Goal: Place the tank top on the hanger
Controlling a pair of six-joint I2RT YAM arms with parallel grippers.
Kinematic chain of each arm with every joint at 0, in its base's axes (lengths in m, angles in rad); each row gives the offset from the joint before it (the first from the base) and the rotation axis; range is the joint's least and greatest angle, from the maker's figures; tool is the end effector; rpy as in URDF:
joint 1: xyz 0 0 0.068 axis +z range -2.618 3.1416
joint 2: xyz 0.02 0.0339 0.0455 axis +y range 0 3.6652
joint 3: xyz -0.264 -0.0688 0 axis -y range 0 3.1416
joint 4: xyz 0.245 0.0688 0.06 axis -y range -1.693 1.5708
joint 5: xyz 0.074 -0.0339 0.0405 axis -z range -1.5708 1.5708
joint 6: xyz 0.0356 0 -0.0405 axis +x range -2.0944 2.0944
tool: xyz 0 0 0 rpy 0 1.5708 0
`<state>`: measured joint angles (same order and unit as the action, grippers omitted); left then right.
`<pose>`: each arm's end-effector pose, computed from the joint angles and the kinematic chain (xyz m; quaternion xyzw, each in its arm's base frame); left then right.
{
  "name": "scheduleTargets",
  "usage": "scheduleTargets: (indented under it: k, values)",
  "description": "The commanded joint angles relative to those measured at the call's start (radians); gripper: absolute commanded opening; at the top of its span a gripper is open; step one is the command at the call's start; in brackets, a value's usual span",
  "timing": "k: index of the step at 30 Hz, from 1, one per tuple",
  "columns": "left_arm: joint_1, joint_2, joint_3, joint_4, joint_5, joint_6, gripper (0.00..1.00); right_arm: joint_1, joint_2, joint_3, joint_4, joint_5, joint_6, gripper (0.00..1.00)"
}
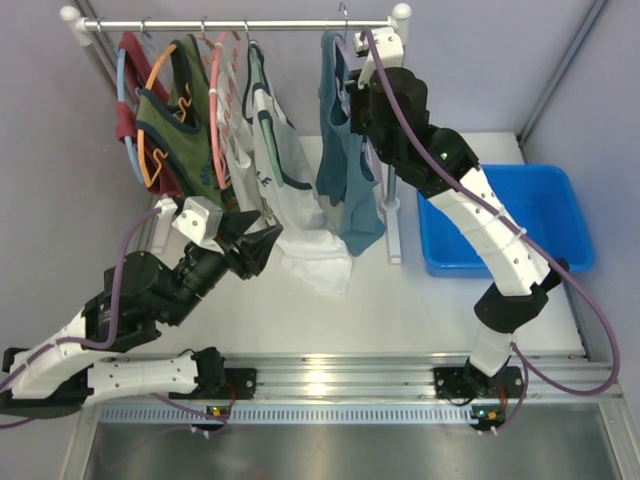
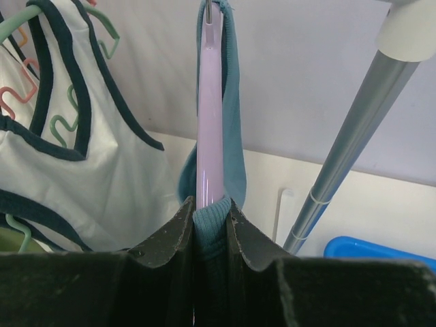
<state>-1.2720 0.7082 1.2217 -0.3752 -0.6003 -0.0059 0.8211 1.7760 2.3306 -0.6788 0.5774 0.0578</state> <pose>0.0504 -0.0952 0.4721 0.1913 0.6376 -0.2739 0.6942 0.2551 0.2455 0.5391 -0.0928 0.7371 0.0768 0.6650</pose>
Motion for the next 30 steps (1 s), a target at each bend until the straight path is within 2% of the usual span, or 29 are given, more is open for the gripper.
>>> scheduleTargets:
  k: [1,12,16,30]
  values:
    - [-0.004,-0.018,0.012,-0.002,-0.012,-0.023,0.54,-0.013,-0.026,0.000,0.117,0.013,0.019,0.00]
    - [-0.004,-0.016,0.012,-0.001,-0.006,-0.031,0.54,-0.013,-0.058,-0.065,0.139,0.010,0.022,0.00]
    - [-0.004,-0.013,0.013,-0.001,-0.001,-0.032,0.54,-0.013,-0.064,-0.071,0.140,0.007,0.027,0.05]
    - [-0.004,-0.006,0.019,0.004,0.008,-0.040,0.54,-0.013,-0.132,-0.154,0.171,-0.013,0.047,0.39]
